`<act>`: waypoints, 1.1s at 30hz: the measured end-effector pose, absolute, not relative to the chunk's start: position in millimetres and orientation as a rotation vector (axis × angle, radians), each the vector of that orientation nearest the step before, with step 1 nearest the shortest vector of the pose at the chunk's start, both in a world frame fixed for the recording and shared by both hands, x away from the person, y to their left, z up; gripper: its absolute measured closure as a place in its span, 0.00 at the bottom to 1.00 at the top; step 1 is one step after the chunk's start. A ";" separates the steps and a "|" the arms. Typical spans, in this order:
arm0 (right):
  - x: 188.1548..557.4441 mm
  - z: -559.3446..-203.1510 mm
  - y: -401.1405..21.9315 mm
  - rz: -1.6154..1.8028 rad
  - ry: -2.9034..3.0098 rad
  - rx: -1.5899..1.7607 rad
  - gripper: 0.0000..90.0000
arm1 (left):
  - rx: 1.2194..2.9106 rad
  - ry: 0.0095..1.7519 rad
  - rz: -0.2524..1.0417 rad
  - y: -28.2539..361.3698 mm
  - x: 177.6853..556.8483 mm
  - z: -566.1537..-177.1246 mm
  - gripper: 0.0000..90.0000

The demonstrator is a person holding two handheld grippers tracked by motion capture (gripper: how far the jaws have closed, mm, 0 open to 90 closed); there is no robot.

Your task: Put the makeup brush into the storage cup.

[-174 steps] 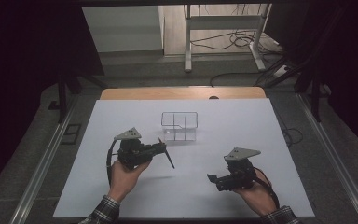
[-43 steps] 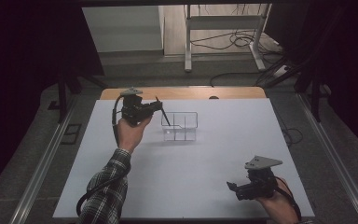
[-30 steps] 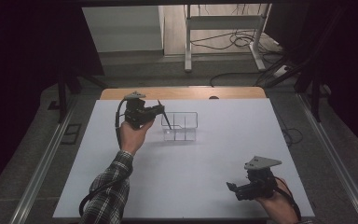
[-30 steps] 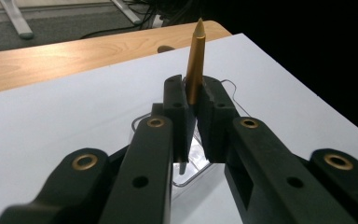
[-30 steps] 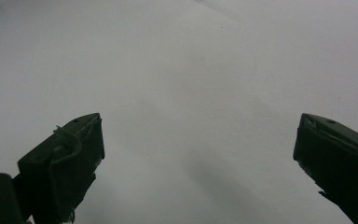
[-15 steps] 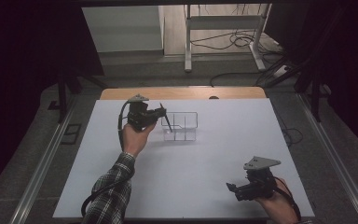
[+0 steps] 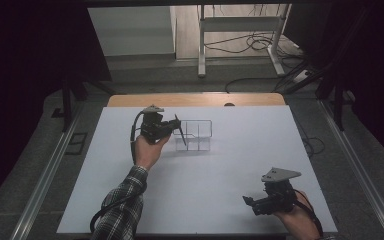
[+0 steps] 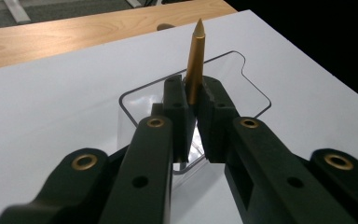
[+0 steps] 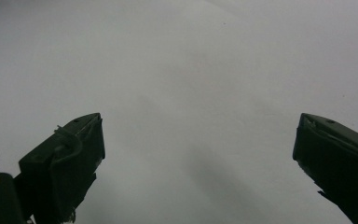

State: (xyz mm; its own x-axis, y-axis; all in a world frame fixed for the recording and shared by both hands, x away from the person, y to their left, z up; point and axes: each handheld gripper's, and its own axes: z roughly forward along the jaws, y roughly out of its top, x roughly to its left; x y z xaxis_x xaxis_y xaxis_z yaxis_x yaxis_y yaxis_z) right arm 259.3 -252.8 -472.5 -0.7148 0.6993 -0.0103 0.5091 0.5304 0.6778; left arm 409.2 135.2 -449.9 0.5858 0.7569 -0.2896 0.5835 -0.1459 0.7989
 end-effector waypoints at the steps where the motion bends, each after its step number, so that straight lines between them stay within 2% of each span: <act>1: 259.2 -472.6 -252.8 0.966 2.492 1.010 0.03 | 1.835 1.089 0.222 135.2 409.2 -449.9 0.92; 12: 259.4 -473.4 -252.8 0.961 2.499 1.007 0.03 | 1.862 1.082 0.230 130.4 408.6 -456.2 0.89; 16: 259.4 -473.7 -252.7 0.957 2.503 1.008 0.03 | 1.844 1.072 0.260 130.0 407.5 -454.2 0.62; 17: 259.5 -473.7 -252.7 0.956 2.503 1.008 0.03 | 1.842 1.071 0.271 130.1 407.3 -453.1 0.62; 18: 259.5 -473.8 -252.7 0.955 2.505 1.008 0.03 | 1.836 1.069 0.278 130.3 407.4 -452.1 0.50; 19: 259.5 -473.8 -252.7 0.955 2.505 1.008 0.03 | 1.830 1.069 0.279 130.5 407.5 -451.1 0.50; 20: 259.6 -473.9 -252.8 0.954 2.505 1.007 0.03 | 1.818 1.068 0.288 131.7 407.5 -449.2 0.40; 21: 259.6 -473.9 -252.8 0.954 2.505 1.007 0.03 | 1.818 1.068 0.288 131.7 407.5 -449.2 0.35; 22: 259.6 -474.0 -252.8 0.953 2.505 1.007 0.03 | 1.809 1.070 0.289 132.4 407.4 -448.2 0.35; 23: 259.7 -474.2 -252.8 0.952 2.506 1.006 0.03 | 1.800 1.073 0.302 133.9 407.1 -447.0 0.27; 27: 259.6 -474.5 -252.5 0.948 2.508 1.006 0.03 | 1.788 1.086 0.302 136.9 407.1 -445.0 0.12; 33: 259.6 -474.5 -252.4 0.945 2.505 1.006 0.03 | 1.770 1.080 0.311 143.8 404.1 -440.6 0.05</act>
